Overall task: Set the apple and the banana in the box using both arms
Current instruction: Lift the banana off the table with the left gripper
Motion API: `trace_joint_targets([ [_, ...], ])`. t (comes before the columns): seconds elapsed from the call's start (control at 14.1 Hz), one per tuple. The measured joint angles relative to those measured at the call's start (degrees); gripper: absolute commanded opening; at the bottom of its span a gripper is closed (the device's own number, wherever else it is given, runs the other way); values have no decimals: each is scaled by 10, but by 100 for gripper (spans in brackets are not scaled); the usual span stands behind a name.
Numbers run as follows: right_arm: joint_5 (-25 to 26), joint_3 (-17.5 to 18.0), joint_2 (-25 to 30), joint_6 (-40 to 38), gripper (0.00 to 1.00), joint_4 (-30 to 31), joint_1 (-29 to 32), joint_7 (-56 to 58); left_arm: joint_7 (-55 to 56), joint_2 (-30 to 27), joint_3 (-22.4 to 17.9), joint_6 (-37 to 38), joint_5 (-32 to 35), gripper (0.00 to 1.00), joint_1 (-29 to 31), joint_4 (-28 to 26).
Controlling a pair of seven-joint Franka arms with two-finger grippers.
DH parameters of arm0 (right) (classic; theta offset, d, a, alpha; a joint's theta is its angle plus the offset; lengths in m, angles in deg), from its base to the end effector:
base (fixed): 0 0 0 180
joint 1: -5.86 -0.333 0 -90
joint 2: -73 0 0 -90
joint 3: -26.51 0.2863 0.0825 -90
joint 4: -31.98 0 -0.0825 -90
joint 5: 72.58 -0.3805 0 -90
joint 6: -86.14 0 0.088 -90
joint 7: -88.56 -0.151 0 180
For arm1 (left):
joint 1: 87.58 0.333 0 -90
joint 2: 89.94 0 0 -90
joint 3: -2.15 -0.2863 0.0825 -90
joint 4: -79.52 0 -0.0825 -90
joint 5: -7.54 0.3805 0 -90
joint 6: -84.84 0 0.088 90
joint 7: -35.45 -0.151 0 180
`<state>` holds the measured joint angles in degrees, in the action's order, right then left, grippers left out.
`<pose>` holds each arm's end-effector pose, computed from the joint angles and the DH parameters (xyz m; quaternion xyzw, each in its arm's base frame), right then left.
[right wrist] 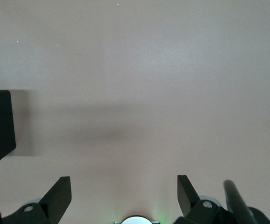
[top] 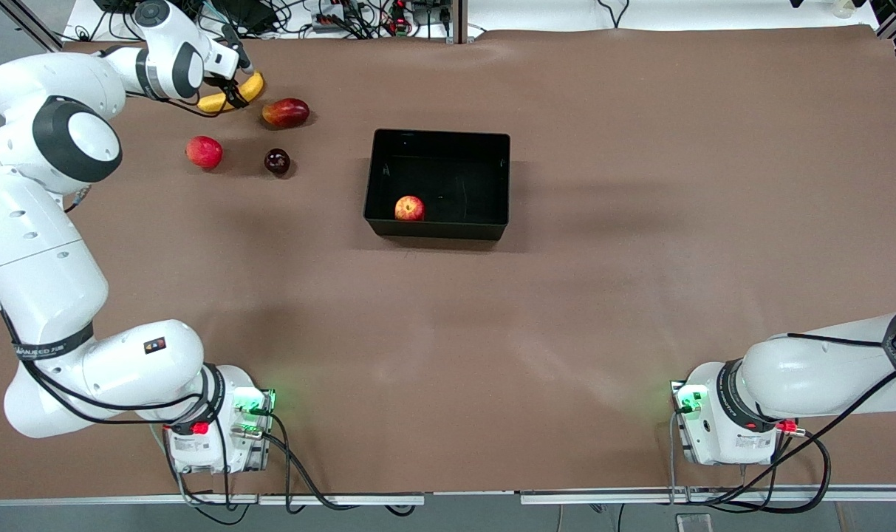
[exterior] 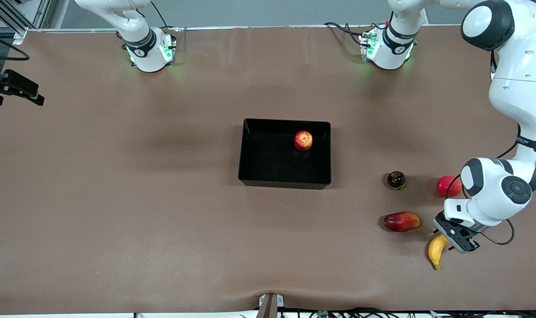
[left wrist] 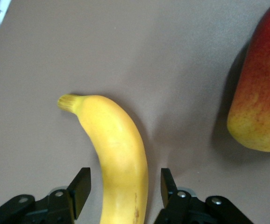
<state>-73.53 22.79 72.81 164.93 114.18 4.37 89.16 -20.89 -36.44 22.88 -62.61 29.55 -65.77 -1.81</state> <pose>0.5277 -0.0178 0.5950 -0.9994 0.0129 0.0312 0.0088 0.7334 0.0598 0.1310 -0.8481 0.5097 -0.1310 0.0615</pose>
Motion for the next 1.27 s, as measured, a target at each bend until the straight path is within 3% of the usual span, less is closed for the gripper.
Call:
trace_joint_targets([
  [0.14, 0, 0, 0, 0, 100, 0, 0, 0, 0, 8, -1, -3, 0, 0, 0, 0],
  [0.64, -1, -1, 0, 0, 100, 0, 2, 0, 3, 1, 5, 2, -2, 0, 4, 13],
  [1.27, -1, -2, 0, 0, 100, 1, 2, 0, 171, -106, 59, 213, -3, 0, -34, 20],
])
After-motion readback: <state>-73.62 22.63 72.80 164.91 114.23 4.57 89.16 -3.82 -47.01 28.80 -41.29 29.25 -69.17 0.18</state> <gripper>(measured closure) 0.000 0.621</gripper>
